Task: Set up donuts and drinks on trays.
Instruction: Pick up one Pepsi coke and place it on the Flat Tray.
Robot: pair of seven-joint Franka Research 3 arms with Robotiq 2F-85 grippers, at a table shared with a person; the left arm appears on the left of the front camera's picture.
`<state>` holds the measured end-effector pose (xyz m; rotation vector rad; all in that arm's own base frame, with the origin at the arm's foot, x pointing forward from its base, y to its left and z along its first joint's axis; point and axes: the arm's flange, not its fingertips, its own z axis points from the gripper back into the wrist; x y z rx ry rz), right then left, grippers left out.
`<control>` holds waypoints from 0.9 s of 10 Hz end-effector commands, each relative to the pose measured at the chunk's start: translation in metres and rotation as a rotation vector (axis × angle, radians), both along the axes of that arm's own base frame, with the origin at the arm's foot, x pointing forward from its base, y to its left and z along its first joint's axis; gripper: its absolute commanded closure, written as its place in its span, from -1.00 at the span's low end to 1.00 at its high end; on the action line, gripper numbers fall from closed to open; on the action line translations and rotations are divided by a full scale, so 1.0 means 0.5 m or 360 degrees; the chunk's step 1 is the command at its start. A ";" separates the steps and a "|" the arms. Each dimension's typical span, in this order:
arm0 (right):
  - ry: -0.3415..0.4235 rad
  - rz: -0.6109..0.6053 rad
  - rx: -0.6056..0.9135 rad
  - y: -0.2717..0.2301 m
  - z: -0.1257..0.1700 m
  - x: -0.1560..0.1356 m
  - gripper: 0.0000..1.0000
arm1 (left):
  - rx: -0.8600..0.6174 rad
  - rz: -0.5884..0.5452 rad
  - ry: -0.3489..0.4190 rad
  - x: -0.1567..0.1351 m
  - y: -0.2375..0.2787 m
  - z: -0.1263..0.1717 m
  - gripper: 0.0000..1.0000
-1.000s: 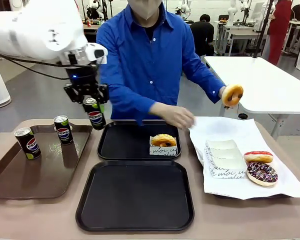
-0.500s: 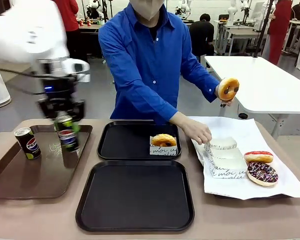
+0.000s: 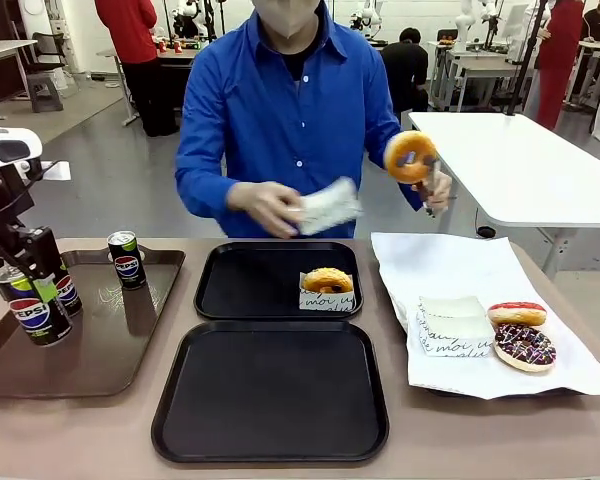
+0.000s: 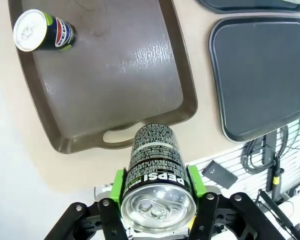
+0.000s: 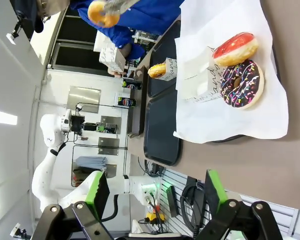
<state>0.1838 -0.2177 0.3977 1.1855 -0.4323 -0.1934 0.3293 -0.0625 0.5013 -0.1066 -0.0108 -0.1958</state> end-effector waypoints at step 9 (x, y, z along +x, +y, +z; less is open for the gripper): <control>-0.0038 -0.0001 0.0017 -0.002 0.003 0.000 -1.00 | -0.0001 -0.0006 0.0016 -0.005 0.003 -0.004 -0.16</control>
